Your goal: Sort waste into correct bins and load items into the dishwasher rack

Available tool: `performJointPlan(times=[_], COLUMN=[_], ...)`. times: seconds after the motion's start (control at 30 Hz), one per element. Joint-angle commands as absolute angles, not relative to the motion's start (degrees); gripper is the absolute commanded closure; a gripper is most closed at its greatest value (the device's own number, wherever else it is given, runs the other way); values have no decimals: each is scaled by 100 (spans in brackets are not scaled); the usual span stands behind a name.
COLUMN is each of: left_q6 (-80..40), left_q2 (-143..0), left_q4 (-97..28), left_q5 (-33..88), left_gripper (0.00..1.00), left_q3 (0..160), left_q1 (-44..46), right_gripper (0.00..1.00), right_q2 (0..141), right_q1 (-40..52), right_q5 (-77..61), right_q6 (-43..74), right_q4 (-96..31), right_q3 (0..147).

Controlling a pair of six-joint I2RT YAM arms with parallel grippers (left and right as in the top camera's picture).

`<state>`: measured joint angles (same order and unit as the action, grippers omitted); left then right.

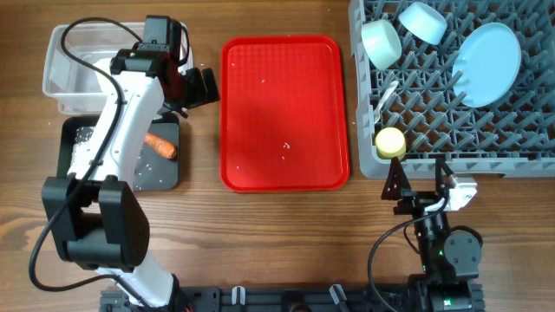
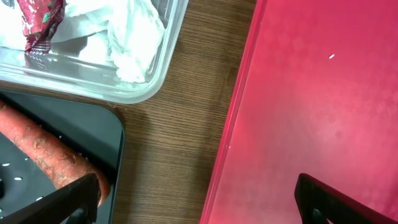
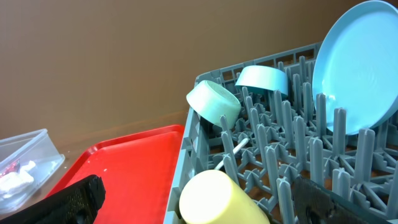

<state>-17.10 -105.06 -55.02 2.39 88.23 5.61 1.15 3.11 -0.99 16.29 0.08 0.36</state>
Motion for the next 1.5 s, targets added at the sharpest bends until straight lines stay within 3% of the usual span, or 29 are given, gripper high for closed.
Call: performJointPlan(times=[0.0,0.53,0.77,1.13,1.47], left_q6=[-1741,-1721,-1673,-1699,-1695], left_q2=[-10556,-10346,-9489,-6689,-3804], left_q4=[-5492,-5513,-4333,-770,62], left_q5=[207,296,749,744,672], left_gripper=[0,0,0,0,0], left_q3=[8796,8796,8409,4093,1409], left_q1=[539,539,572,523,-14], right_gripper=[0,0,0,0,0], right_q2=[27,27,27,27,27], right_q1=[309,309,309,309,309], right_q5=[-38,-40,-40,-40,-38], right_q6=[1688,1688,1688,1688,1688], right_q4=[38,40,40,38,38], right_q3=[30,30,30,30,30])
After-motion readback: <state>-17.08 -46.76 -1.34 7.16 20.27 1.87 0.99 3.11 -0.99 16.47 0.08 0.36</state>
